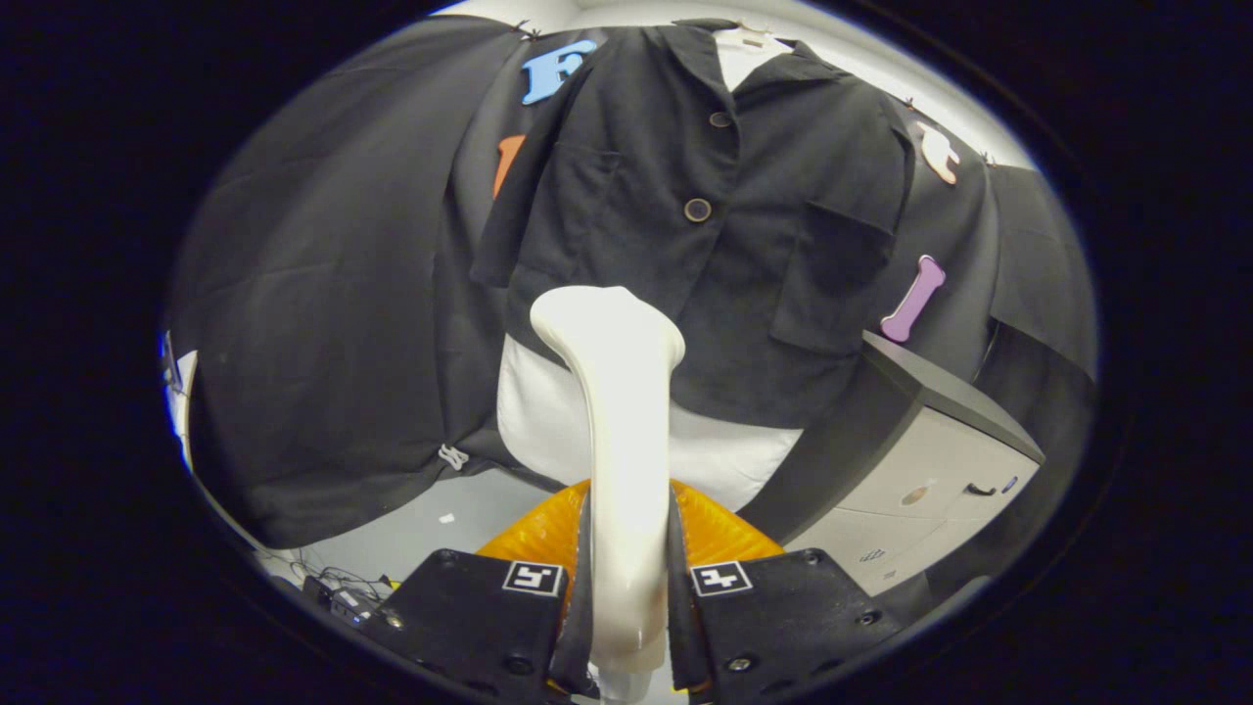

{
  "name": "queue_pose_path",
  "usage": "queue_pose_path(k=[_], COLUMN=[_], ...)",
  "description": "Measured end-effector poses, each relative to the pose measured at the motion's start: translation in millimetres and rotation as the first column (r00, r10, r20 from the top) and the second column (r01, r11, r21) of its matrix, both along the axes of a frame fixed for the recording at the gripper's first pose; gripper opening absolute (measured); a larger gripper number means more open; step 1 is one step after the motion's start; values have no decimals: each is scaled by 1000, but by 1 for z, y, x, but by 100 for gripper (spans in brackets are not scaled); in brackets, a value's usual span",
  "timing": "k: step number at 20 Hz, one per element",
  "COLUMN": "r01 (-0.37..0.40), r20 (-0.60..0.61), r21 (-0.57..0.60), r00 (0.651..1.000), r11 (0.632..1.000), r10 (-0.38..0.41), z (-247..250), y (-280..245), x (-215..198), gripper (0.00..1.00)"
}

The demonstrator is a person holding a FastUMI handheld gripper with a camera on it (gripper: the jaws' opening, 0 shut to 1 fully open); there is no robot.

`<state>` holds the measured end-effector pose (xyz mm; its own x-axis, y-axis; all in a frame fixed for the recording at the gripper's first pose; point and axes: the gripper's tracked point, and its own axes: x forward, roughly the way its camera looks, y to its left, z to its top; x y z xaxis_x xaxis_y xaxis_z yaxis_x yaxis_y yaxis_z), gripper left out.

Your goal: Iron the clothes twice with a garment steamer, once on the left side and once on the right side.

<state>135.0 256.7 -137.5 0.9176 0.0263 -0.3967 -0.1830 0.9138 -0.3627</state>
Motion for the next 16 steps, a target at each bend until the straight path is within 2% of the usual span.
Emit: queue_pose_path(k=[9, 16], r01=[46, 116], r20=[37, 83], r21=[25, 94], r00=[998, 989], r11=[999, 989], r10=[-46, -124], z=[44, 99], y=[-55, -136], x=[-30, -71], gripper=[34, 34])
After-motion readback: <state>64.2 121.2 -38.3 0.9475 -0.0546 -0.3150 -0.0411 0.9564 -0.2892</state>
